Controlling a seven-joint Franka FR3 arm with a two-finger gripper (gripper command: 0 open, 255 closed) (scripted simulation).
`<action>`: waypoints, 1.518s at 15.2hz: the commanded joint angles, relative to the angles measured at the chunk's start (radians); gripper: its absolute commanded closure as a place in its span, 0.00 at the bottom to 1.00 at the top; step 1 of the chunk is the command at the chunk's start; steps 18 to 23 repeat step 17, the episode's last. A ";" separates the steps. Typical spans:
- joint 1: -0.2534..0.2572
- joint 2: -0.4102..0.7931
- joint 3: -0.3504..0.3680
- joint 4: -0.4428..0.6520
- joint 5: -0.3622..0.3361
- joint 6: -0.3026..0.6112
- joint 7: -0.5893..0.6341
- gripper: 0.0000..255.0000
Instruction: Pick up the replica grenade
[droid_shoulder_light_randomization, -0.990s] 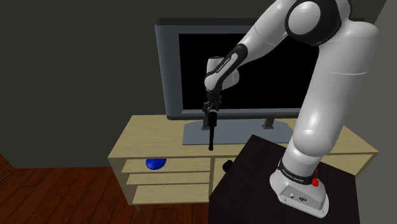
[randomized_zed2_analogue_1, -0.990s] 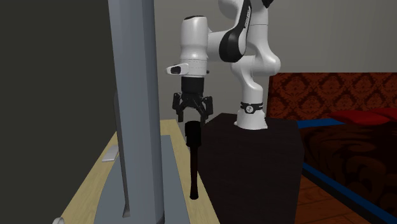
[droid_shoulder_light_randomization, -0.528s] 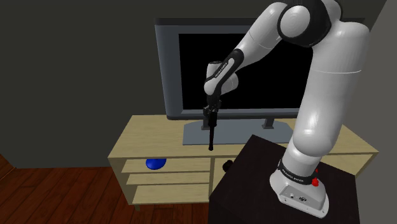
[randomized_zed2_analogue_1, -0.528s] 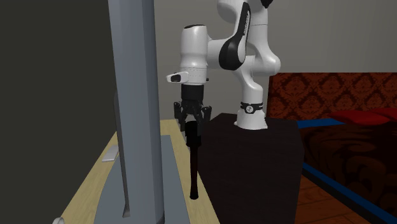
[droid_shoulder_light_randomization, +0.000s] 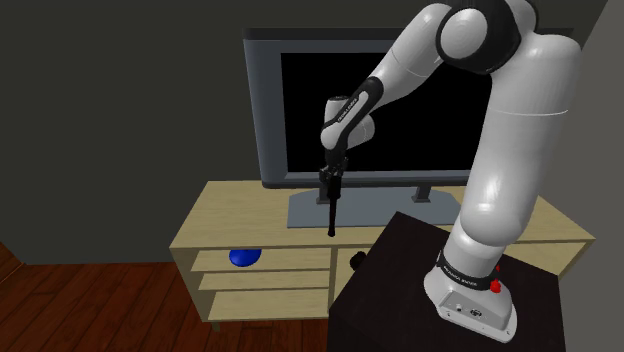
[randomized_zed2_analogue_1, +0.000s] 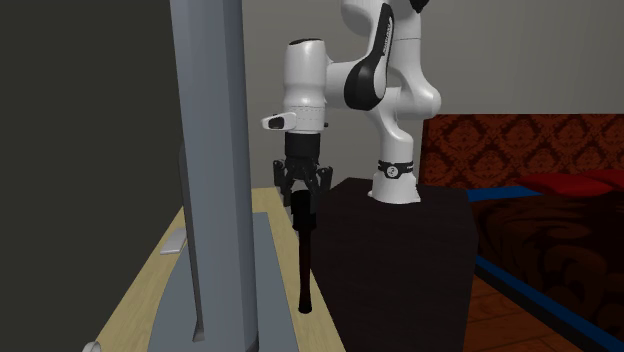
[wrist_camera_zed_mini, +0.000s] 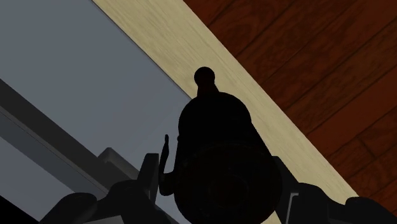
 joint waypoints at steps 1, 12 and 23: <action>0.000 -0.011 -0.002 0.000 -0.005 -0.013 0.003 1.00; 0.004 -0.133 -0.006 0.032 -0.040 -0.164 0.026 1.00; 0.004 -0.163 -0.006 0.046 -0.048 -0.208 0.031 1.00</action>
